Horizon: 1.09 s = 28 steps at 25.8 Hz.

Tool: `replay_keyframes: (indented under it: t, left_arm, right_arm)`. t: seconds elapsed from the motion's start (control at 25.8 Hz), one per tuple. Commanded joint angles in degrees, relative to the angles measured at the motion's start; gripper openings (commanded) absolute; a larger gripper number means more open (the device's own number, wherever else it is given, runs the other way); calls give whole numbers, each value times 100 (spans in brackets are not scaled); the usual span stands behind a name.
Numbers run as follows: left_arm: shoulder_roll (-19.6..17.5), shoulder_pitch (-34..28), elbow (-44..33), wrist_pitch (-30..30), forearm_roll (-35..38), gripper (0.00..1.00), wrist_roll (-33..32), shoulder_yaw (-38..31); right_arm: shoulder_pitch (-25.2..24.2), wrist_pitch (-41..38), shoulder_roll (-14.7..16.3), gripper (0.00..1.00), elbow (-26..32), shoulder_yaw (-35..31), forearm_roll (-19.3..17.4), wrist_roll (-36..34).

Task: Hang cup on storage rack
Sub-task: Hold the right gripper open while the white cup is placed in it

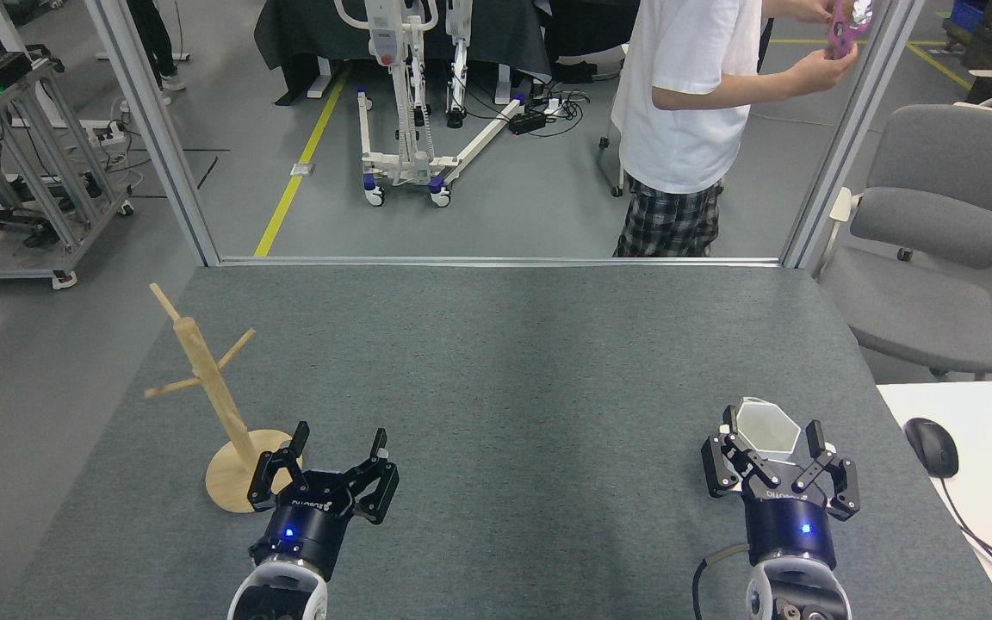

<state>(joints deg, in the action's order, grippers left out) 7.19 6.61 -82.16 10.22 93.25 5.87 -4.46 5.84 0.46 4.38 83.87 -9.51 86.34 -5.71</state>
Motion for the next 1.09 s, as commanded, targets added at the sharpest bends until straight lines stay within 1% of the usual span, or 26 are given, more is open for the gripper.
replay_keyframes:
  t: [0.0,0.12,0.5,0.62,0.74,0.93,1.05]
  left_arm:
    - [2,7,-11,-2,0,99,10,-2]
    - [2,7,-46,-2,0,99,160,7]
    - [2,43,-64,24,0,99,125,33]
    - [11,51,-64,15,0,99,125,33]
    - [20,60,-64,15,0,99,116,33]
    - [20,60,-28,6,0,99,116,59]
    - [11,60,-20,6,-9,99,116,59]
  right_arm:
    - [-4,-2,10,99,7,-25,-4,-1]
    - [5,-2,36,99,-2,-42,-4,-1]
    - [-57,-11,45,99,-28,-42,-12,-1]
    - [-92,-2,150,99,-46,-104,-30,26]
    - [-92,-55,177,99,-169,-438,-39,43]
    - [-127,-11,194,99,-503,-499,-39,43]
    - [-110,-46,256,99,-890,-508,-30,43]
